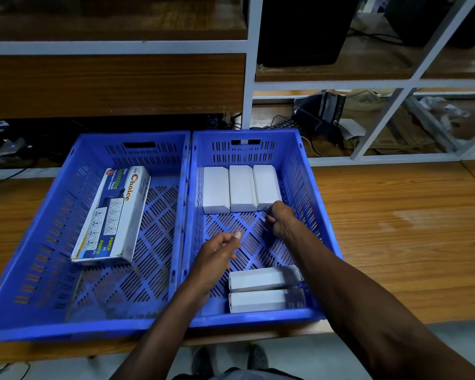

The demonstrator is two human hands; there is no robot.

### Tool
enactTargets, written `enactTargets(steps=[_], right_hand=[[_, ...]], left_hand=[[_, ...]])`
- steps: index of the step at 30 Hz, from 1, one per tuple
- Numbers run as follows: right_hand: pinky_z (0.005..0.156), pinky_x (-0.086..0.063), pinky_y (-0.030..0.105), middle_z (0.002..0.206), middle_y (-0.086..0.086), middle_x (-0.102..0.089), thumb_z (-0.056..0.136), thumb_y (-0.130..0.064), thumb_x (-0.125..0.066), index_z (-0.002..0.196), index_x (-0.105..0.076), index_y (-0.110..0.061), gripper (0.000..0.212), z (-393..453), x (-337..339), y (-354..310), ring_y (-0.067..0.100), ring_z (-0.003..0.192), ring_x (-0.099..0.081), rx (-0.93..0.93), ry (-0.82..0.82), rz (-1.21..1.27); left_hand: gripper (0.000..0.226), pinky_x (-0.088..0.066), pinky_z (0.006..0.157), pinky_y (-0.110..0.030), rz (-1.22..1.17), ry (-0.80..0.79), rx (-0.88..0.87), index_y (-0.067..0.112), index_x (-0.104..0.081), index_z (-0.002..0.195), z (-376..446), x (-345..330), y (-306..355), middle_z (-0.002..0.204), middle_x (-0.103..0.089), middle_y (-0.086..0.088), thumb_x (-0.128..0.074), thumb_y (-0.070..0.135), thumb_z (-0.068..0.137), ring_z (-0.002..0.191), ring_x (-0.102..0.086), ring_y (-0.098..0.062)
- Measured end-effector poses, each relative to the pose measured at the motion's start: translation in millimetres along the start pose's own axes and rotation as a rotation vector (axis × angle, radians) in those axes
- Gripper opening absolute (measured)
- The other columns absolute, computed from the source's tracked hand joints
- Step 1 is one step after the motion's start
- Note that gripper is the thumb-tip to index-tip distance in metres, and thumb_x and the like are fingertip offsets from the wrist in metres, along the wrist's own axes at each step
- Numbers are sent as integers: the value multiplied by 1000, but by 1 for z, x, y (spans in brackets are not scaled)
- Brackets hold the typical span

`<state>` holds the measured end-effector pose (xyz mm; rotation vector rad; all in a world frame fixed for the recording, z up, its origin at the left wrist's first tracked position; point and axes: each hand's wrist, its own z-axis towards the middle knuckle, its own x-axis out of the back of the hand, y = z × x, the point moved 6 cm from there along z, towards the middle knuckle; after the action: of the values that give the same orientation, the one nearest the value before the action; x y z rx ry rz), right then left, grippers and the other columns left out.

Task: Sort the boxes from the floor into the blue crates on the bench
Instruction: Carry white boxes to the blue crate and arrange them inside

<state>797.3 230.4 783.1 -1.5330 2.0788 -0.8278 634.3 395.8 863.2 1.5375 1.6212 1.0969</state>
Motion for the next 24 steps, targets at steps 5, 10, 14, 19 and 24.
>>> enactTargets(steps=[5,10,14,19,24], right_hand=[[42,-33,20,71,10,-53,94,1,-40,83,-58,-6,22,-13,2,0,14,44,-41,-3,-51,-43],[51,-41,28,93,11,-63,97,-4,-46,85,-61,-10,20,-32,7,2,21,63,-55,-14,-145,-126],[68,-43,29,113,4,-70,100,-24,-56,102,-67,-16,14,-60,16,-1,21,82,-62,128,-291,-656],[72,-43,24,94,7,-71,92,-30,-73,90,-68,-20,11,-89,35,2,16,81,-61,494,-309,-1195],[90,-56,36,113,14,-74,93,-38,-69,107,-72,-10,32,-109,60,11,28,103,-70,508,-271,-1521]], left_hand=[[36,-52,91,-37,17,-15,12,22,-71,109,3,-1,-2,109,-71,3,-55,52,99,96,-65,-14],[30,-52,91,-35,93,-28,-2,15,-69,112,5,-2,-2,107,-70,0,-59,41,101,96,-63,-14],[19,-52,80,-32,273,-96,-55,15,-65,118,14,-7,-7,104,-63,-1,-60,10,100,86,-58,-12],[27,-47,67,-23,579,-177,-67,28,-60,95,25,-11,-22,86,-59,4,-75,7,88,78,-57,-16],[46,-44,50,-28,948,-299,74,17,-51,110,20,-15,-32,96,-53,-2,-86,23,80,67,-56,-20]])
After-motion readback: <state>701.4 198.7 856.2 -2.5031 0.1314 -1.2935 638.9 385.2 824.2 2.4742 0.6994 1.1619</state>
